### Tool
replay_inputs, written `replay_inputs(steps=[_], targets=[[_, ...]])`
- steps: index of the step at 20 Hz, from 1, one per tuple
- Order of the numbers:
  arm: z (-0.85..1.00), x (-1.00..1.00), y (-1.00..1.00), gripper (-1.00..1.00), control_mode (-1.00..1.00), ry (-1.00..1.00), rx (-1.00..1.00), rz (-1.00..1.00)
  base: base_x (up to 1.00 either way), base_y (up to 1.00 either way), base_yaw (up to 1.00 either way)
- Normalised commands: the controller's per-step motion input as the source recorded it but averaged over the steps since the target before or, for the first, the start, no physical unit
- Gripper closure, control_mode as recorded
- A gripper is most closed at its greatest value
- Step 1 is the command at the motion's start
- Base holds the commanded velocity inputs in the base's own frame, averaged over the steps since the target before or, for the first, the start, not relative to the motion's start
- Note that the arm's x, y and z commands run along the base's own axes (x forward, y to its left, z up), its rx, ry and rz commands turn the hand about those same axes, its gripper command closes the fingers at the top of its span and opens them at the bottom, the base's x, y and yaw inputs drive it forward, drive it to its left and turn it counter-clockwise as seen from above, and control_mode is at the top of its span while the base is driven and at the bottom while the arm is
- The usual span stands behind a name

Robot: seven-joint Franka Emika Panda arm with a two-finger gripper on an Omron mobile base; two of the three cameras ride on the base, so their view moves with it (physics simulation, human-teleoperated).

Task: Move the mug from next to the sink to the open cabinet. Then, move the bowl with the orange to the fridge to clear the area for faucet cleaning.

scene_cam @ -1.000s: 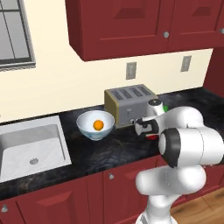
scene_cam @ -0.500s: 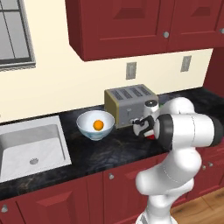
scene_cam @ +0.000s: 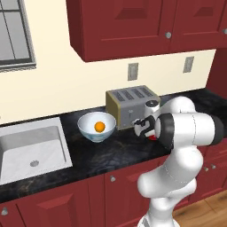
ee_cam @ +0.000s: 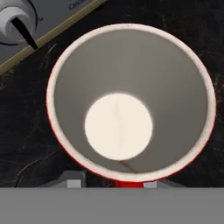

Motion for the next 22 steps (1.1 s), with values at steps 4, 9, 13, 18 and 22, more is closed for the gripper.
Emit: replay_inputs(steps=[4, 9, 13, 18, 22], targets=[[0.0, 0.0, 0.0, 1.0, -1.0, 0.0, 0.0, 0.0, 0.0, 0.0, 0.0], [0.51, -0.24, 0.01, 1.0, -1.0, -0.12, 0.0, -0.05, 0.0, 0.0, 0.0], [1.0, -0.49, 0.01, 1.0, -1.0, -0.28, 0.0, -0.06, 0.0, 0.0, 0.0], [1.0, -0.64, 0.0, 1.0, -1.0, -0.27, 0.0, -0.02, 0.0, 0.0, 0.0], [0.55, -0.88, -0.01, 1.0, -1.0, -0.01, 0.01, 0.0, 0.0, 0.0, 0.0]])
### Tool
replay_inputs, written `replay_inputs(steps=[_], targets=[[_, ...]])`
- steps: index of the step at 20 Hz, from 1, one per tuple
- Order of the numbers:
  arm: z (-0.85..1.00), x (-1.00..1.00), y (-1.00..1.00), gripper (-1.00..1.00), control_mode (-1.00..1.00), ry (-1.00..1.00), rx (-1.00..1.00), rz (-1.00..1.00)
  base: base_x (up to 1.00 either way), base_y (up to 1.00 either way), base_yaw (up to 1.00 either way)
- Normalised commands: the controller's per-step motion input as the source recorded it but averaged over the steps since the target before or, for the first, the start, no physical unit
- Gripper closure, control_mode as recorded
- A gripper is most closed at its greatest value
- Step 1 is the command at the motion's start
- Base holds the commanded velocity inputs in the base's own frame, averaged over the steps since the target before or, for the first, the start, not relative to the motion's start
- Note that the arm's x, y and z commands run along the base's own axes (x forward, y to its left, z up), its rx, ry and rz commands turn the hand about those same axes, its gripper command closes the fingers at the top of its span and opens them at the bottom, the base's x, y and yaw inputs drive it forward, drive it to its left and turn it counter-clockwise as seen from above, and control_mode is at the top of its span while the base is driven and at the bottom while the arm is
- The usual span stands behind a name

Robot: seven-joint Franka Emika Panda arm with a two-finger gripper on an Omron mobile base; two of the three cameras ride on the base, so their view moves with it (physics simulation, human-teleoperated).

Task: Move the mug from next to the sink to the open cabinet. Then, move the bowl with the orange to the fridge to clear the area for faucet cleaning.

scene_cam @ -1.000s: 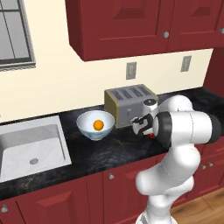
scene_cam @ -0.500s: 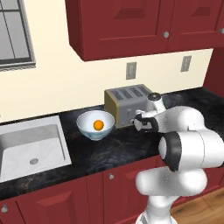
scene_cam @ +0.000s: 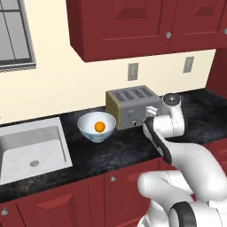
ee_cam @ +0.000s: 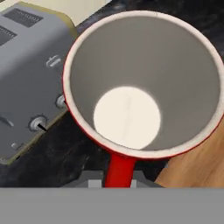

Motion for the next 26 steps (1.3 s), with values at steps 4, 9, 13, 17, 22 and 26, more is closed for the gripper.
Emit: replay_inputs(steps=[4, 9, 13, 17, 22, 26], targets=[[0.0, 0.0, 0.0, 1.0, 1.0, 0.0, 0.0, 0.0, -1.0, -0.01, 0.36], [0.0, 0.0, 0.0, 1.0, 1.0, 0.0, 0.0, 0.0, -0.52, 0.05, 0.78], [0.0, 0.0, 0.0, 1.0, 1.0, 0.0, 0.0, 0.0, -0.1, 0.01, 0.94], [0.0, 0.0, 0.0, 1.0, 1.0, 0.0, 0.0, 0.0, 0.0, 0.0, 0.98], [0.0, 0.0, 0.0, 1.0, 1.0, 0.0, 0.0, 0.0, 0.0, 0.0, 0.98], [0.0, 0.0, 0.0, 1.0, 1.0, 0.0, 0.0, 0.0, 0.0, 0.0, 0.98]])
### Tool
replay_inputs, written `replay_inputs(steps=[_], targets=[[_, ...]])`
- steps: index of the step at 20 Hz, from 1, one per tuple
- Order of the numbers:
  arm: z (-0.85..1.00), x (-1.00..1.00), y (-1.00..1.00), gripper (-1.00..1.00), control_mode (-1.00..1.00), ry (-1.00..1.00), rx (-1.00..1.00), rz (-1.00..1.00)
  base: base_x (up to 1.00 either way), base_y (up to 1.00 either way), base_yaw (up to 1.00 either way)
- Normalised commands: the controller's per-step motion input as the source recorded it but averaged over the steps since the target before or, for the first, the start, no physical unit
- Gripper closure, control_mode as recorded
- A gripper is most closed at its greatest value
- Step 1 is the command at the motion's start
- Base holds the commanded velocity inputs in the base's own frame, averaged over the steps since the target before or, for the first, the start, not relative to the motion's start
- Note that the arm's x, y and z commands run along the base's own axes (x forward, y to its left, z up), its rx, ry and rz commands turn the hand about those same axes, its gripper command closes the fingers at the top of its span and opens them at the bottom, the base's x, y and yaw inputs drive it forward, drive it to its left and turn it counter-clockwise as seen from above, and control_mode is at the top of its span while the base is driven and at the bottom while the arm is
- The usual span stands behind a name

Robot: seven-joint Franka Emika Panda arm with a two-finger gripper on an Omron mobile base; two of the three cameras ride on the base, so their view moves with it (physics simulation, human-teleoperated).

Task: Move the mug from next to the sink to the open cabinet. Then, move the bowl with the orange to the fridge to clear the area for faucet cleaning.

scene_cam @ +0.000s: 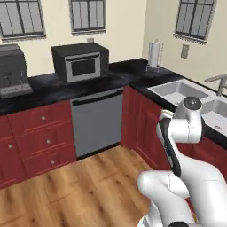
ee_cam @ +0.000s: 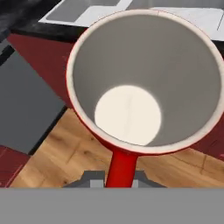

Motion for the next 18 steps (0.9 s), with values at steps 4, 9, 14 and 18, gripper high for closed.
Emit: replay_inputs(steps=[4, 9, 14, 18], targets=[[0.0, 0.0, 0.0, 1.0, 1.0, 0.0, 0.0, 0.0, 0.0, 0.0, 0.98], [0.0, 0.0, 0.0, 1.0, 1.0, 0.0, 0.0, 0.0, 0.13, 0.21, 0.75], [0.0, 0.0, 0.0, 1.0, 1.0, 0.0, 0.0, 0.0, 0.84, 0.76, 0.25], [0.0, 0.0, 0.0, 1.0, 1.0, 0.0, 0.0, 0.0, 1.0, 0.8, 0.0]])
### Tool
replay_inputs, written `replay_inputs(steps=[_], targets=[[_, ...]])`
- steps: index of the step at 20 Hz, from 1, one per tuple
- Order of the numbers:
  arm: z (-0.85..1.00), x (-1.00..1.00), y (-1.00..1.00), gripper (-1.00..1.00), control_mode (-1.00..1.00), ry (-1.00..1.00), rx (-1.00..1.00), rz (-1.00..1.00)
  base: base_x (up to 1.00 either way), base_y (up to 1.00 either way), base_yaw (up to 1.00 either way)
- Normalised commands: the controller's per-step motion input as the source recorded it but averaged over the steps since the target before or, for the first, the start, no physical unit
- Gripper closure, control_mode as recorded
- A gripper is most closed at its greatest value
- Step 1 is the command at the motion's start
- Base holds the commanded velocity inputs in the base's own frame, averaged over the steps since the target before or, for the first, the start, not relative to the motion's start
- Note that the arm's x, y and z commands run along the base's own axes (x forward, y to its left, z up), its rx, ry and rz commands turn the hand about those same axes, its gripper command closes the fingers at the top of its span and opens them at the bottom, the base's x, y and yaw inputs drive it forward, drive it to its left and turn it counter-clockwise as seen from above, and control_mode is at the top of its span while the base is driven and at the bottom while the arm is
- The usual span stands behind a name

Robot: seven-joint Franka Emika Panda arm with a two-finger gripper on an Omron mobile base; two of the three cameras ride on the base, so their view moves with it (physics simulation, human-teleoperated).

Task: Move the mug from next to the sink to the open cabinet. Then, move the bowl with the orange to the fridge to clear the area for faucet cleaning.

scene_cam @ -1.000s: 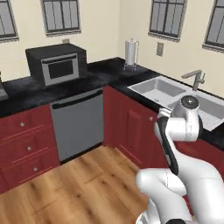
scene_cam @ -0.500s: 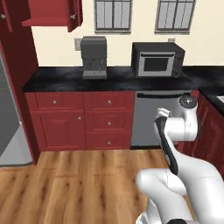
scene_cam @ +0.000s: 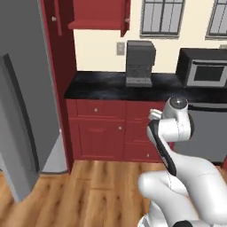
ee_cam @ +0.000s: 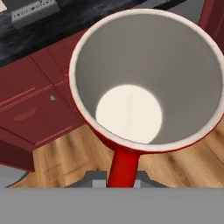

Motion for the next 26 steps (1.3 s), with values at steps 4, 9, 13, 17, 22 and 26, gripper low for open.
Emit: replay_inputs(steps=[4, 9, 13, 17, 22, 26], targets=[[0.0, 0.0, 0.0, 1.0, 1.0, 0.0, 0.0, 0.0, 1.0, 0.7, -0.09], [0.0, 0.0, 0.0, 1.0, 1.0, 0.0, 0.0, 0.0, 1.0, 0.46, -0.25], [0.0, 0.0, 0.0, 1.0, 1.0, 0.0, 0.0, 0.0, 1.0, 0.15, -0.18], [0.0, 0.0, 0.0, 1.0, 1.0, 0.0, 0.0, 0.0, 1.0, 0.25, -0.15], [0.0, 0.0, 0.0, 1.0, 1.0, 0.0, 0.0, 0.0, 0.68, 0.56, -0.03], [0.0, 0.0, 0.0, 1.0, 1.0, 0.0, 0.0, 0.0, 0.68, 0.5, -0.01]])
